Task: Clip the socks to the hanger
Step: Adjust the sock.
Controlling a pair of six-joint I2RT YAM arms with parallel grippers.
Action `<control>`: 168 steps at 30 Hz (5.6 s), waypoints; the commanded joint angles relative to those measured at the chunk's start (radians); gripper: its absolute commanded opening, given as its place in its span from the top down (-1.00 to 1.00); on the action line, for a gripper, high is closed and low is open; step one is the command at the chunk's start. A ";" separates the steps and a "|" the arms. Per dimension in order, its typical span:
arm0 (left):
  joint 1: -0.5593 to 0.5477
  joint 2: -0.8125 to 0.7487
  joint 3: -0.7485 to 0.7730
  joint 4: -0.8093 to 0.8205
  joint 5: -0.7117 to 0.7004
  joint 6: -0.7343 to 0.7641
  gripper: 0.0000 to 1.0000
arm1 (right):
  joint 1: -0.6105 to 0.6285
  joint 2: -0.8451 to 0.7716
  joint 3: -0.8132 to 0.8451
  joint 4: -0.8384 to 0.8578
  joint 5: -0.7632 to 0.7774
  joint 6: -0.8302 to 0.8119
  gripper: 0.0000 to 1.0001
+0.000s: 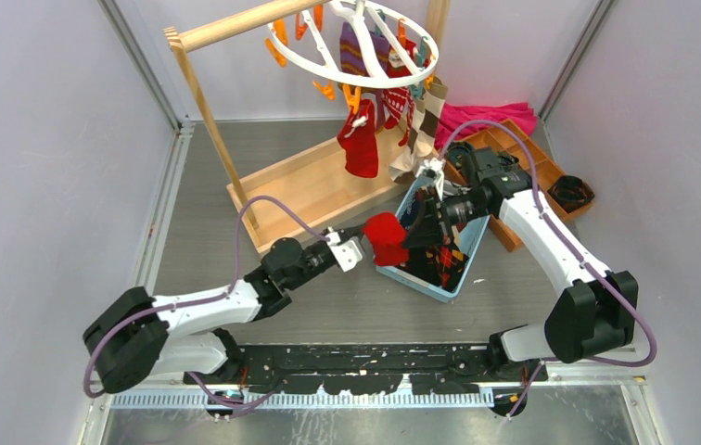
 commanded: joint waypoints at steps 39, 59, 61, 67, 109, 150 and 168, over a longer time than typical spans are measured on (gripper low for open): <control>-0.084 -0.189 0.021 -0.096 0.196 0.936 0.99 | 0.077 -0.022 -0.102 0.763 -0.019 0.983 -0.57; -0.086 -0.207 -0.024 -0.073 0.133 0.891 0.99 | 0.102 -0.020 -0.016 0.493 -0.029 0.718 0.72; -0.086 -0.211 -0.033 -0.072 0.135 0.869 1.00 | 0.102 -0.022 0.001 0.440 -0.032 0.661 0.86; -0.086 -0.293 -0.122 -0.052 0.199 0.566 0.30 | 0.101 -0.032 0.080 0.119 -0.007 0.293 0.98; -0.072 -0.080 -0.006 0.095 0.179 -1.181 -0.03 | 0.100 -0.096 0.060 -0.473 0.068 -0.890 0.98; -0.064 -0.368 0.003 -0.503 0.138 -0.409 1.00 | 0.087 -0.099 0.108 -0.508 0.101 -0.807 -0.45; -0.187 -0.551 0.051 -0.532 -0.216 0.306 0.99 | 0.212 -0.068 0.384 -0.408 0.336 -0.389 -0.68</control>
